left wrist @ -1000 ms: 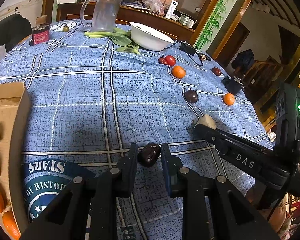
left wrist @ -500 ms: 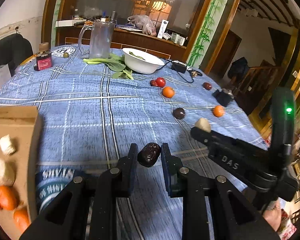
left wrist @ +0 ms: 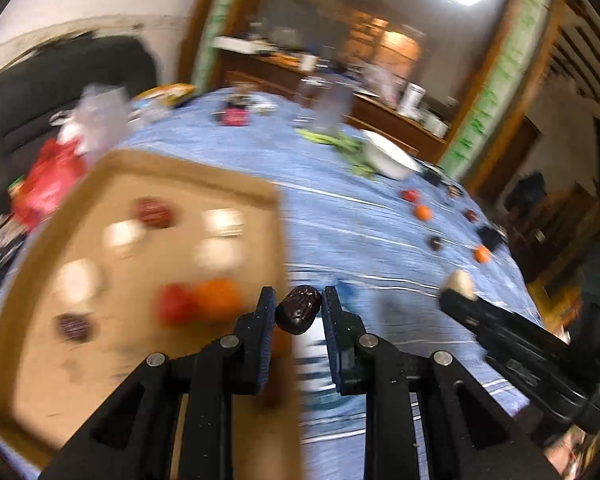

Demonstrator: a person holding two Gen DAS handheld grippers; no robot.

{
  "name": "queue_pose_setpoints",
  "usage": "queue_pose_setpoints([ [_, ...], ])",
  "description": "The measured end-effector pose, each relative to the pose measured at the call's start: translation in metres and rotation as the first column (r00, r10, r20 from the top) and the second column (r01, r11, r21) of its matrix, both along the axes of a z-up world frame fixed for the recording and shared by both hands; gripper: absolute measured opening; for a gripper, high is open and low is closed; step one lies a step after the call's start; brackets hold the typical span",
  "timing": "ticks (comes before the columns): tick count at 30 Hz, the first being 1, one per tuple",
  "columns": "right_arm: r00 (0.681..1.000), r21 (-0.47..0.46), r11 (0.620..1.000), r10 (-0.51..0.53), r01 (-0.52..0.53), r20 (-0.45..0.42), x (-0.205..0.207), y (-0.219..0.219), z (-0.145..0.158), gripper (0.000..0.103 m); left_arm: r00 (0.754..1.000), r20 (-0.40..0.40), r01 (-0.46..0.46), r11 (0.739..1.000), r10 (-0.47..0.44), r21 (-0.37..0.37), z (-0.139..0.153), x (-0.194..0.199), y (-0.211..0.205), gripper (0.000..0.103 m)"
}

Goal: Organize fruits
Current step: 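Carry the tan ball and dark date into the tray and open both grippers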

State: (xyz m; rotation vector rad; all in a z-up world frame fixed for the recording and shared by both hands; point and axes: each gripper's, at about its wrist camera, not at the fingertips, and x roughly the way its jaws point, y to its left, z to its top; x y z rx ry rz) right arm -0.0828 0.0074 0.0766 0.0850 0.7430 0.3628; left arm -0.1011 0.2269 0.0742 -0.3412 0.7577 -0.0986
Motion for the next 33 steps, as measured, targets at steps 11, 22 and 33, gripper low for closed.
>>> queue_pose_setpoints([
  [11, 0.955, 0.02, 0.958, 0.286, -0.285, -0.077, -0.024, 0.122, -0.01, 0.032, 0.974, -0.074, -0.21, 0.976, 0.213, 0.052, -0.02, -0.032, 0.104, 0.022],
  [22, 0.93, -0.028, 0.941, 0.329, -0.338, -0.161, -0.021, 0.159, -0.045, 0.033, 0.978, -0.099, -0.177, 0.981, 0.185, 0.081, -0.034, -0.028, 0.1, 0.022],
  [33, 0.931, -0.065, 0.935, 0.338, -0.348, -0.136, -0.026, 0.167, -0.043, 0.04, 0.981, -0.083, -0.171, 0.984, 0.174, 0.046, -0.027, -0.03, 0.095, 0.038],
])
